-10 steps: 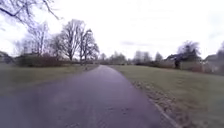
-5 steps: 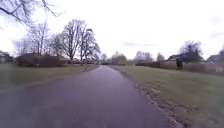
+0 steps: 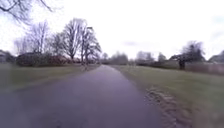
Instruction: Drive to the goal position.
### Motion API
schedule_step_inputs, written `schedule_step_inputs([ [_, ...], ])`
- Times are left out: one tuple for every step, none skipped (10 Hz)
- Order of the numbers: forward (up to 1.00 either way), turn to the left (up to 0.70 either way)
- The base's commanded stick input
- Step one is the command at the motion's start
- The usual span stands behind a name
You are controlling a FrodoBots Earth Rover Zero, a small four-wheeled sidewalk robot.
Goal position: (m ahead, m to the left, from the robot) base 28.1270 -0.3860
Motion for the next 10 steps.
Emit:
schedule_step_inputs([
  [1.0,0.0],
  [1.0,-0.2],
  [1.0,-0.4],
  [1.0,-0.4],
  [1.0,-0.4],
  [1.0,-0.02],
  [1.0,0.0],
  [1.0,0.0],
  [1.0,0.0],
  [1.0,0.0],
])
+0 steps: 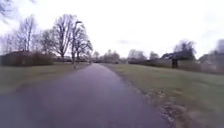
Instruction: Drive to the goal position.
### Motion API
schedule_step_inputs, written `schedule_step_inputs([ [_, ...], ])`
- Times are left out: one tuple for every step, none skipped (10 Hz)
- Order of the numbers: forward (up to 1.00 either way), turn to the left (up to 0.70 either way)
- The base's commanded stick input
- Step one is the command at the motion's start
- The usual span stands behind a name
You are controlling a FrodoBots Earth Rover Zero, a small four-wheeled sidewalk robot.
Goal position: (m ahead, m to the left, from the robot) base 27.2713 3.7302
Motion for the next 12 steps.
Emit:
schedule_step_inputs([
  [1.0,0.0],
  [1.0,0.0],
  [1.0,0.0],
  [1.0,0.0],
  [1.0,0.0],
  [1.0,0.0],
  [1.0,0.0],
  [1.0,0.0],
  [1.0,0.0],
  [1.0,0.0],
  [1.0,0.0],
  [1.0,0.0],
])
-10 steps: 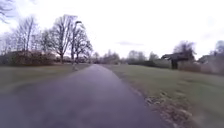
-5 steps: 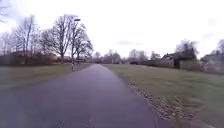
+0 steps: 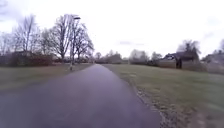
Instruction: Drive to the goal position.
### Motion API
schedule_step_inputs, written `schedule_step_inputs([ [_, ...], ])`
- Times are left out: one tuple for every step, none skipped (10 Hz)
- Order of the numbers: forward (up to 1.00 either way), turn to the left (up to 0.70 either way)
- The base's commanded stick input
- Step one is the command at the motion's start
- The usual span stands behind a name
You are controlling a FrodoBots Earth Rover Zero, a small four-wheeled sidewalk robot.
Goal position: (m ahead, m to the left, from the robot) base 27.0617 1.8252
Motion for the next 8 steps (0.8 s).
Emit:
schedule_step_inputs([
  [1.0,0.0],
  [1.0,0.0],
  [1.0,0.0],
  [1.0,0.0],
  [1.0,0.0],
  [1.0,0.0],
  [1.0,0.0],
  [1.0,0.0],
])
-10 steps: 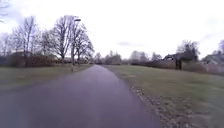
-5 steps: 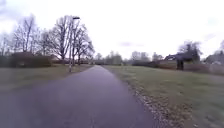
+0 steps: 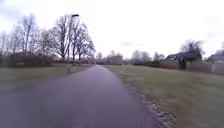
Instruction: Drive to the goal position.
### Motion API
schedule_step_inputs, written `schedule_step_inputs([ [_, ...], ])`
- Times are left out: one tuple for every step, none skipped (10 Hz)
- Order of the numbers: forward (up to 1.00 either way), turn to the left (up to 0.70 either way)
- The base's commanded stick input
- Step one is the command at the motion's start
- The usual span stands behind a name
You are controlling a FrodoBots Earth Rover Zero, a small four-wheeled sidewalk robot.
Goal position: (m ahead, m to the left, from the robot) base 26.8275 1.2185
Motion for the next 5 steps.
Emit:
schedule_step_inputs([
  [1.0,0.0],
  [1.0,0.0],
  [1.0,0.0],
  [1.0,0.0],
  [1.0,0.0],
])
